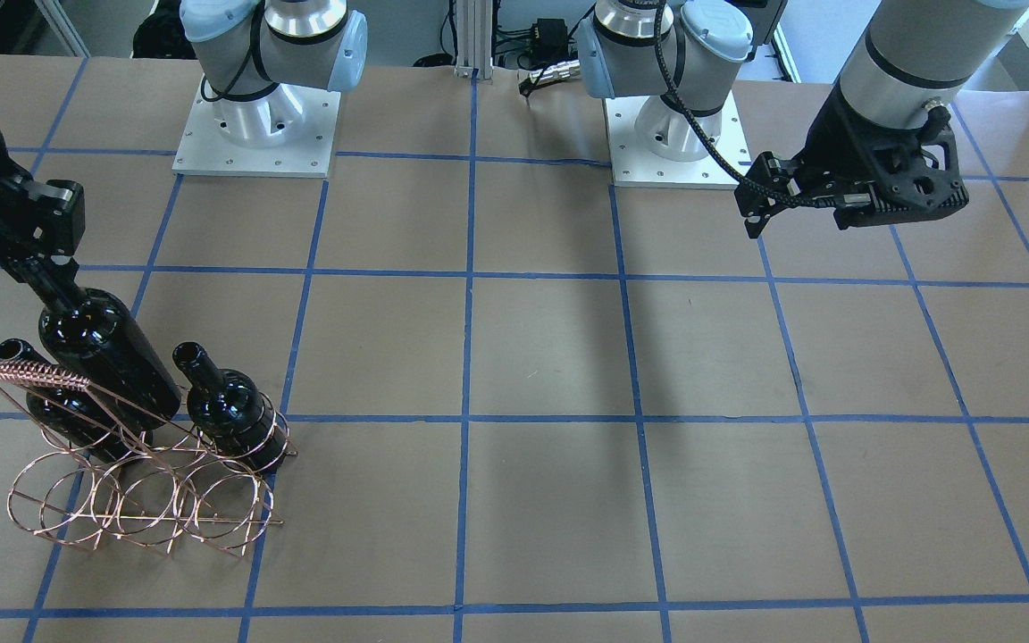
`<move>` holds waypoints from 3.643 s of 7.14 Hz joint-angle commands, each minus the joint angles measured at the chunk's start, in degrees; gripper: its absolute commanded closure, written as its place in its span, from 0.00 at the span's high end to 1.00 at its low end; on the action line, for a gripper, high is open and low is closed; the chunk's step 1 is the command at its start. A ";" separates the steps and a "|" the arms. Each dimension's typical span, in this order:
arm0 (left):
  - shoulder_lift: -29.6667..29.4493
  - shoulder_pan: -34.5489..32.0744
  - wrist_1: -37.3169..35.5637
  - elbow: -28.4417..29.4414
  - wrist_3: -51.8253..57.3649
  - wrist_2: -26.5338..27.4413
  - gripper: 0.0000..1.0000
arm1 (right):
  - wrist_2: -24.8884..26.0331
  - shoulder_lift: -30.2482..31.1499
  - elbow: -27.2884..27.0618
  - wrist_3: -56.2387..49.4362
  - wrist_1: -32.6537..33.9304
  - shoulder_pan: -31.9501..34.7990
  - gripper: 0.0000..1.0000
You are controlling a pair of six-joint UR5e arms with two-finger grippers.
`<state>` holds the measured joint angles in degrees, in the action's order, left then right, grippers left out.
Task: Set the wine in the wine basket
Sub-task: 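Lay the bottle into the top slot of the copper rack, then push the bottle down into the rack slot with the right gripper, then open the right gripper and raise it off the bottle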
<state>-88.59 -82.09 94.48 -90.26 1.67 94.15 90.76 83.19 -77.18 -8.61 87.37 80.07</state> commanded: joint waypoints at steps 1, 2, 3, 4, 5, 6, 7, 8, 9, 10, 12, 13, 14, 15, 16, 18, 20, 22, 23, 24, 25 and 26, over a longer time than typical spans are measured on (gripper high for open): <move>0.00 0.00 0.09 0.00 0.00 0.25 1.00 | -0.49 -1.62 -0.25 0.00 0.60 0.00 0.19; -0.09 0.00 0.09 0.00 0.00 0.16 1.00 | 0.02 -2.24 -0.52 -0.35 1.13 0.00 0.19; -0.09 0.00 0.17 -0.09 0.00 0.33 1.00 | 0.73 -2.68 -0.52 -1.31 0.96 0.00 0.19; -0.09 0.00 0.17 -0.09 0.00 0.42 1.00 | 1.43 -2.77 -0.60 -1.67 1.04 0.00 0.19; -0.09 0.00 0.17 -0.09 0.00 0.51 1.00 | 1.26 -2.77 -0.61 -1.67 1.04 0.00 0.19; -0.26 0.00 0.09 -0.09 -0.44 0.42 1.00 | 0.82 -2.86 -0.95 -1.67 1.13 0.00 0.20; -0.35 -0.09 -0.09 -0.09 -0.79 -0.01 1.00 | 0.65 -2.78 -2.44 -1.59 2.09 0.00 0.20; -0.35 -0.87 -0.35 0.00 0.08 0.16 1.00 | 0.73 -2.77 -3.58 -1.67 2.88 0.00 0.20; -0.26 -1.49 -0.53 0.00 0.09 0.51 1.00 | 0.73 -3.12 -5.33 -1.59 5.06 0.00 0.20; -0.26 -1.58 -0.53 0.00 -0.26 0.42 1.00 | 0.73 -3.39 -7.35 -1.67 7.87 0.00 0.21; -0.09 -1.58 -0.44 0.00 -0.44 0.69 1.00 | 0.82 -4.96 -9.39 -1.67 11.31 0.00 0.24; 0.00 -1.58 -0.53 0.00 -0.53 0.69 1.00 | 0.82 -5.15 -9.57 -1.50 11.15 0.00 0.24; -0.35 -1.58 -0.53 -0.09 -0.79 0.51 1.00 | 0.82 -5.67 -9.74 -1.76 11.24 0.00 0.24; -0.09 -1.58 -0.53 -0.09 -0.62 0.60 1.00 | 0.82 -5.67 -9.92 -1.76 11.24 0.00 0.29; -0.09 -1.76 -0.70 0.00 -0.70 0.25 1.00 | 0.82 -5.67 -10.01 -1.76 11.24 0.00 0.41; -0.35 -3.41 -3.67 0.09 -0.10 -0.36 1.00 | 1.43 -5.33 -10.01 -5.43 11.33 0.00 1.00; -0.09 -8.24 -4.13 0.17 -2.10 0.07 1.00 | 1.44 -0.35 -9.31 -5.36 10.98 -0.09 1.00; 0.35 -8.35 -3.96 0.87 -2.64 0.60 1.00 | 1.26 7.38 -9.22 -5.36 7.22 0.26 1.00; 0.44 -8.35 -3.78 0.88 -2.38 -0.10 1.00 | 1.43 11.16 -9.13 -5.36 1.28 0.26 1.00; 0.44 -8.35 -3.78 0.88 -2.29 0.50 1.00 | 1.61 13.38 -9.04 -5.36 -1.74 0.26 1.00; 0.35 -8.35 -3.78 0.70 -2.20 0.34 1.00 | 1.18 13.31 -9.13 -5.36 -1.68 0.43 1.00; 0.35 -8.35 -3.78 0.70 -2.20 0.42 1.00 | 1.43 13.22 -9.04 -5.36 -1.68 0.44 1.00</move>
<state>-88.21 -90.44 90.70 -89.51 -0.58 94.51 92.12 96.04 -86.28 -13.97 86.27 80.45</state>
